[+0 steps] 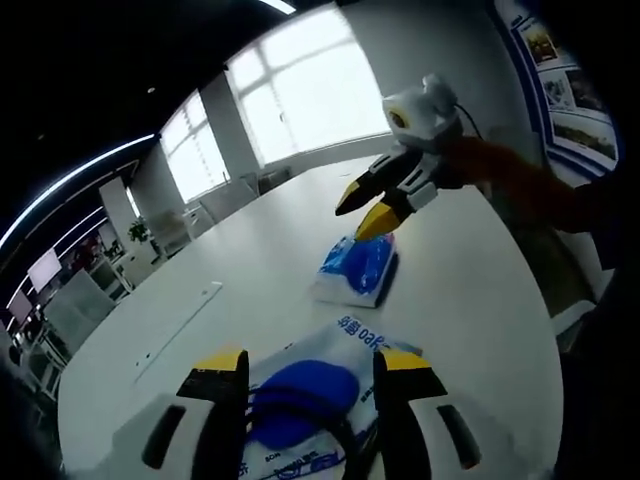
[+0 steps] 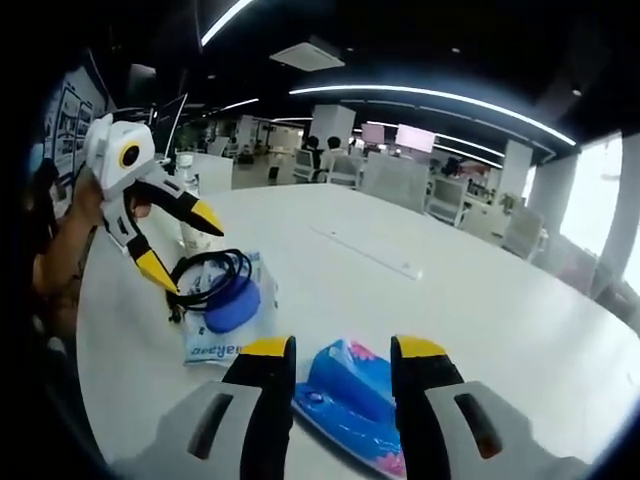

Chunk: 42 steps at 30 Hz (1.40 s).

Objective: Arrange the tabletop items into an orderly group along one side of the table until the central work area is clear of visible clutter.

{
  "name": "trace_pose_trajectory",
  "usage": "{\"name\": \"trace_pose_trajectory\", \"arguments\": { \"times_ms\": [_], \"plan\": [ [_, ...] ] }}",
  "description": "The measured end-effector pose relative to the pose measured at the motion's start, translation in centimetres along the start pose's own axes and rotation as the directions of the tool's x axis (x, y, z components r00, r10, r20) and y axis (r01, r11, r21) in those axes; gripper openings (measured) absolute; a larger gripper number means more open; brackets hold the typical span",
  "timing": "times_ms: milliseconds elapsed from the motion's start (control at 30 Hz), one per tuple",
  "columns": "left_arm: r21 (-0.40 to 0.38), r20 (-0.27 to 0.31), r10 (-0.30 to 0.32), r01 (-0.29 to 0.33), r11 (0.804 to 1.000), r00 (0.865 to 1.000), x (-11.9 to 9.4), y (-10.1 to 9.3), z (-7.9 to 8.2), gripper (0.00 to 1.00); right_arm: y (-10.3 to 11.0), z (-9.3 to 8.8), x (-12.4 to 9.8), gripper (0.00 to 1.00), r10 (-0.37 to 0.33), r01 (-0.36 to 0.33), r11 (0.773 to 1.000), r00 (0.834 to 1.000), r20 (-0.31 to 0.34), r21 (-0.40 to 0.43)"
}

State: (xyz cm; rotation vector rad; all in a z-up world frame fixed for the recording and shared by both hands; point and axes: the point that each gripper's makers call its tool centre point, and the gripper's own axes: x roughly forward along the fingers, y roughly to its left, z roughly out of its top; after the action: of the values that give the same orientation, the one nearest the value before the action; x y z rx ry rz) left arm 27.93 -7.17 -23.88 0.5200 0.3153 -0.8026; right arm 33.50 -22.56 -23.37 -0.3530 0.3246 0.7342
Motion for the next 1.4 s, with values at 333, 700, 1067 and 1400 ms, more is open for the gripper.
{"name": "trace_pose_trajectory", "arguments": {
  "times_ms": [333, 700, 1067, 1400],
  "plan": [
    [-0.013, -0.004, 0.023, -0.023, 1.0, 1.0, -1.5, -0.8, -1.6, 0.48, 1.1, 0.7, 1.5, 0.36, 0.031, -0.031, 0.999, 1.0, -0.006, -0.024],
    [-0.026, -0.026, 0.04, -0.041, 0.999, 0.999, -2.6, -0.5, -3.5, 0.48, 3.0, 1.5, 2.8, 0.36, 0.068, -0.068, 0.997, 0.998, -0.005, -0.044],
    [-0.037, -0.03, 0.034, -0.036, 0.999, 0.999, -3.4, -0.4, -4.7, 0.48, 4.7, 1.9, 4.0, 0.35, 0.099, -0.099, 0.994, 0.995, -0.005, -0.055],
    [-0.048, -0.037, -0.005, 0.003, 0.999, 0.999, -3.4, -0.7, -5.9, 0.48, 6.5, 2.3, 5.1, 0.34, 0.131, -0.131, 0.989, 0.991, -0.012, -0.069]
  ]
}}
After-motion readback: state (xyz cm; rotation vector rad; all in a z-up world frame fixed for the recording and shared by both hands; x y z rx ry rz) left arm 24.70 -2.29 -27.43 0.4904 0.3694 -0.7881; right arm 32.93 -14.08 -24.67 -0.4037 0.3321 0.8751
